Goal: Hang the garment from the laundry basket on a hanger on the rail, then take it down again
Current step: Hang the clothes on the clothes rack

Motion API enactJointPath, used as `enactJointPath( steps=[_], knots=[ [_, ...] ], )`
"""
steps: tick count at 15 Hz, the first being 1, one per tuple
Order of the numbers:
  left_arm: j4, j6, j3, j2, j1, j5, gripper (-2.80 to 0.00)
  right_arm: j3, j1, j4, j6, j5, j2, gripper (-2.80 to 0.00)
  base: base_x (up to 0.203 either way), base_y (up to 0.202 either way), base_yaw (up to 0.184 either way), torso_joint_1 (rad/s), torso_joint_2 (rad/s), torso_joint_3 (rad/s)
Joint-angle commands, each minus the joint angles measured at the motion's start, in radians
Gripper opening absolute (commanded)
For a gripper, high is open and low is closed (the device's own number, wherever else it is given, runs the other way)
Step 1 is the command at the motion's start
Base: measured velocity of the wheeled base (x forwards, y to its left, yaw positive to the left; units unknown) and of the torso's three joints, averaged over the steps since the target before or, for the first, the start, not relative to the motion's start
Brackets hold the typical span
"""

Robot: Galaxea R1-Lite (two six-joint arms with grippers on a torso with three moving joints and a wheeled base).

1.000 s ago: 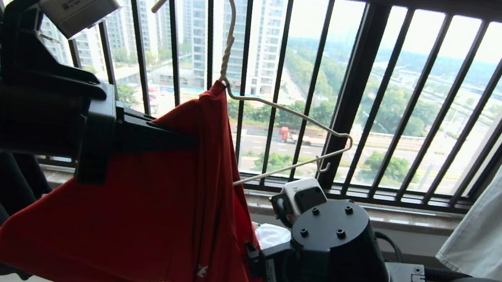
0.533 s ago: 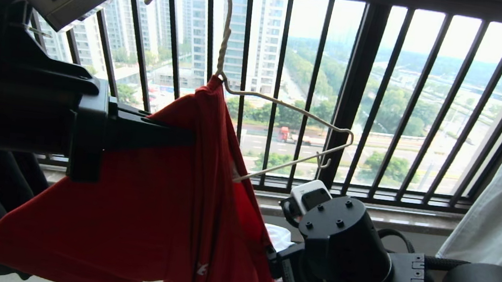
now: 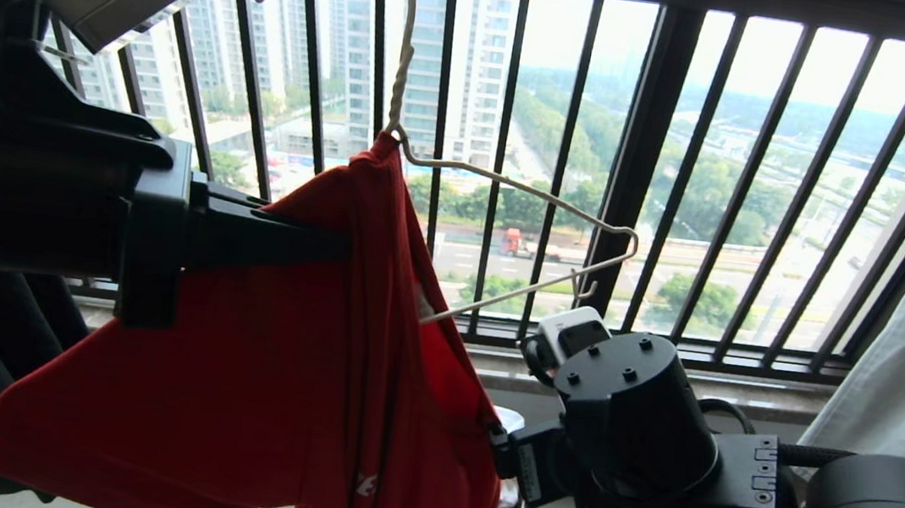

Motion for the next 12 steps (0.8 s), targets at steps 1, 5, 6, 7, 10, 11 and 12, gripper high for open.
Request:
enactJointPath(
  steps=[1,5,6,7,10,11,12],
  knots=[
    [0.001,0.000,0.000,0.004,0.000,-0.003,-2.80,-0.006,0.000,-0.010,0.004,-0.002,-0.031,0.00,0.000,0.000,0.000,0.000,0.00,0.000],
    [0.001,0.000,0.000,0.003,0.000,-0.003,-2.80,-0.007,0.000,-0.081,0.008,0.002,-0.030,0.00,0.000,0.000,0.000,0.000,0.00,0.000],
    [0.001,0.000,0.000,0.002,0.000,-0.003,-2.80,-0.006,0.000,-0.096,0.008,0.002,-0.012,0.00,0.000,0.000,0.000,0.000,0.00,0.000],
    [0.001,0.001,0.005,0.002,0.000,-0.003,-2.80,-0.005,0.000,-0.102,0.008,0.001,0.012,0.00,0.000,0.000,0.000,0.000,0.00,0.000],
    [-0.002,0.002,0.007,-0.001,-0.001,-0.003,-2.80,-0.004,0.000,-0.086,0.005,0.000,0.088,0.00,0.000,0.000,0.000,0.000,0.00,0.000],
    [-0.002,0.002,0.007,-0.001,-0.001,-0.003,-2.80,-0.002,0.000,-0.083,0.004,-0.002,0.096,0.00,0.000,0.000,0.000,0.000,0.00,0.000],
    [-0.002,0.002,0.007,-0.001,0.000,-0.003,-2.80,-0.001,-0.001,-0.083,0.003,-0.002,0.091,0.00,0.000,0.000,0.000,0.000,0.00,0.000]
  ],
)
